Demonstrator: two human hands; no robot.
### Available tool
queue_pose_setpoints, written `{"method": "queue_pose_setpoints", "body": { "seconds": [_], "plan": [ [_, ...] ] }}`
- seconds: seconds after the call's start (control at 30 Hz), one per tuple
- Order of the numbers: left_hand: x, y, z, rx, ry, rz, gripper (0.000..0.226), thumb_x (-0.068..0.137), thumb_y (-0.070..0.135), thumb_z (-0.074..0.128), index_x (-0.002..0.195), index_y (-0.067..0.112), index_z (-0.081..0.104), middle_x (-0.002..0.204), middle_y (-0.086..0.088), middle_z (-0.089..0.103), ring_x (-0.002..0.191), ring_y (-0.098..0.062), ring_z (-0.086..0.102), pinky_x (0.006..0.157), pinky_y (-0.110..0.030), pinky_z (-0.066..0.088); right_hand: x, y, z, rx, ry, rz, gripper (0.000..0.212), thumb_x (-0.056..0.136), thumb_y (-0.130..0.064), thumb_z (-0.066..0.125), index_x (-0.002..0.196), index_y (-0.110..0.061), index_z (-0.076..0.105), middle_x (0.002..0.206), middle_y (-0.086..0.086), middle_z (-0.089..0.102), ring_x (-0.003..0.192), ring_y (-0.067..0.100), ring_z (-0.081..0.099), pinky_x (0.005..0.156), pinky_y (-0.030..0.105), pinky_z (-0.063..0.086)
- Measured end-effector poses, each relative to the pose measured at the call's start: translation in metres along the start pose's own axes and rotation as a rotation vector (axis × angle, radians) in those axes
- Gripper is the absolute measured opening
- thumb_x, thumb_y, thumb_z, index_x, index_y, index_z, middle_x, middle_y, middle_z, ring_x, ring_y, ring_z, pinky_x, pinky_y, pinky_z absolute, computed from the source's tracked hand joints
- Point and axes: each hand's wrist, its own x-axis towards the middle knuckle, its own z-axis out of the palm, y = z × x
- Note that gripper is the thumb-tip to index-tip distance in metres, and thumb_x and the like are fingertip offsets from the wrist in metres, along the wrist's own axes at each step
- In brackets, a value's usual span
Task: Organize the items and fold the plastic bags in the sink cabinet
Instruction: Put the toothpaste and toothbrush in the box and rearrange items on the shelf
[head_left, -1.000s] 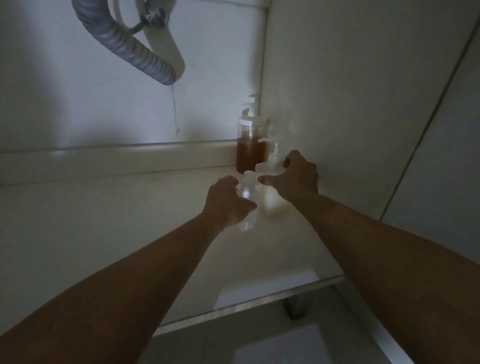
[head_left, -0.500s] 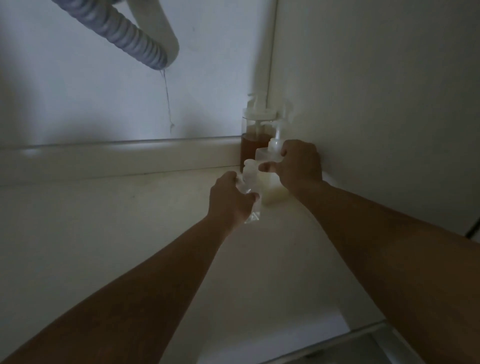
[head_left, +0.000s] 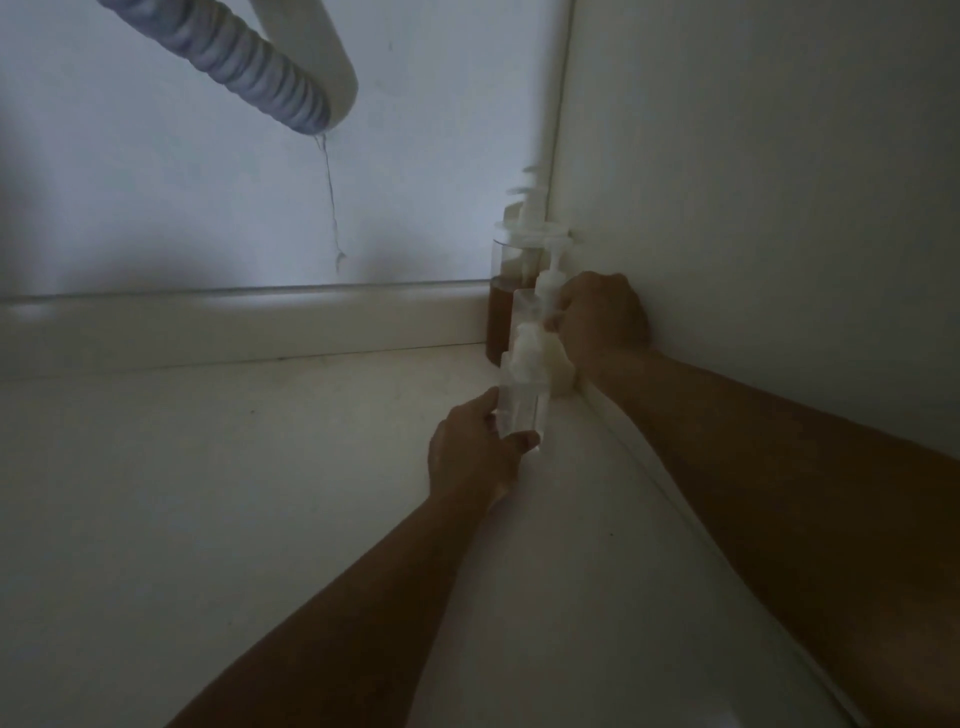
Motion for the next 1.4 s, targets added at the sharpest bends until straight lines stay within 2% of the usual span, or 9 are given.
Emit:
{"method": "queue_pose_setpoints", "body": {
  "seconds": [0.17, 0.27, 0.37, 0.47, 0.67, 0.83, 1.03, 1.17, 1.4],
  "plan": [
    [0.014, 0.003, 0.010, 0.117, -0.078, -0.030, 0.054, 0.086, 0.040, 0.066, 0.137, 0.035, 0.050, 0.127, 0.004, 0.063, 0.110, -0.017, 0.061, 0.095, -0.036, 0.048, 0.006, -0.001, -0.024, 0.032, -0.027, 0.044, 0.028, 0.087, -0.005, 0.061, 0.112, -0.010, 0.071, 0.115, 0.011, 0.068, 0.106, 0.029, 0.065, 0.090, 0.038, 0.056],
    [0.022, 0.003, 0.012, 0.146, -0.112, -0.012, 0.038, 0.091, 0.036, 0.061, 0.128, 0.036, 0.059, 0.124, 0.006, 0.065, 0.108, -0.015, 0.061, 0.090, -0.029, 0.045, -0.002, -0.001, -0.049, 0.366, -0.276, 0.117, 0.043, 0.083, 0.012, 0.062, 0.120, -0.009, 0.067, 0.114, 0.013, 0.065, 0.093, 0.031, 0.069, 0.075, 0.041, 0.061],
    [0.029, 0.003, 0.015, 0.192, -0.072, 0.008, 0.029, 0.092, 0.037, 0.060, 0.119, 0.032, 0.066, 0.118, 0.005, 0.068, 0.103, -0.015, 0.062, 0.084, -0.027, 0.044, -0.014, 0.001, -0.054, 0.312, -0.482, 0.116, 0.053, 0.074, 0.013, 0.073, 0.121, -0.009, 0.065, 0.111, 0.014, 0.065, 0.087, 0.033, 0.069, 0.073, 0.045, 0.061],
    [0.034, 0.002, 0.019, 0.177, 0.033, -0.021, 0.035, 0.090, 0.040, 0.062, 0.123, 0.028, 0.062, 0.119, 0.006, 0.066, 0.106, -0.014, 0.060, 0.083, -0.028, 0.041, -0.019, 0.004, -0.042, 0.144, -0.298, 0.073, 0.052, 0.064, -0.007, 0.088, 0.112, -0.009, 0.067, 0.106, 0.013, 0.069, 0.091, 0.030, 0.068, 0.080, 0.040, 0.059],
    [0.040, 0.003, 0.020, 0.365, -0.028, 0.082, 0.043, 0.095, 0.040, 0.050, 0.137, 0.031, 0.049, 0.128, -0.006, 0.059, 0.120, -0.024, 0.051, 0.087, -0.033, 0.043, -0.017, 0.008, -0.014, -0.087, -0.047, 0.018, 0.028, 0.085, -0.008, 0.068, 0.113, -0.010, 0.067, 0.111, 0.015, 0.068, 0.103, 0.032, 0.066, 0.085, 0.036, 0.056],
    [0.037, 0.003, 0.022, 0.364, -0.114, 0.076, 0.050, 0.091, 0.049, 0.055, 0.137, 0.033, 0.042, 0.120, -0.010, 0.049, 0.106, -0.033, 0.056, 0.085, -0.031, 0.042, -0.018, 0.011, -0.019, -0.138, -0.090, -0.063, 0.027, 0.083, -0.009, 0.069, 0.110, -0.007, 0.066, 0.111, 0.016, 0.068, 0.106, 0.034, 0.063, 0.086, 0.036, 0.053],
    [0.020, 0.007, 0.007, 0.264, -0.205, 0.053, 0.071, 0.087, 0.038, 0.066, 0.147, 0.024, 0.030, 0.136, -0.008, 0.046, 0.125, -0.027, 0.045, 0.100, -0.033, 0.039, -0.046, 0.006, -0.040, -0.066, -0.078, -0.030, 0.038, 0.091, -0.002, 0.054, 0.128, -0.005, 0.047, 0.117, 0.022, 0.061, 0.110, 0.039, 0.058, 0.085, 0.040, 0.049],
    [0.001, 0.009, -0.003, 0.093, -0.222, -0.078, 0.075, 0.085, 0.030, 0.071, 0.148, 0.018, 0.033, 0.147, -0.009, 0.042, 0.134, -0.023, 0.041, 0.112, -0.037, 0.034, -0.079, 0.009, -0.059, 0.065, -0.104, 0.004, 0.044, 0.083, -0.002, 0.061, 0.126, -0.008, 0.054, 0.118, 0.018, 0.063, 0.112, 0.035, 0.058, 0.091, 0.036, 0.049],
    [-0.069, 0.022, -0.038, -0.098, -0.308, -0.161, 0.045, 0.084, 0.009, 0.071, 0.128, 0.009, 0.060, 0.116, -0.007, 0.062, 0.102, -0.014, 0.053, 0.086, -0.019, 0.036, -0.148, 0.005, -0.107, 0.117, -0.426, -0.141, 0.026, 0.086, -0.013, 0.067, 0.111, -0.006, 0.067, 0.110, 0.011, 0.067, 0.097, 0.028, 0.066, 0.087, 0.039, 0.055]
  ]
}}
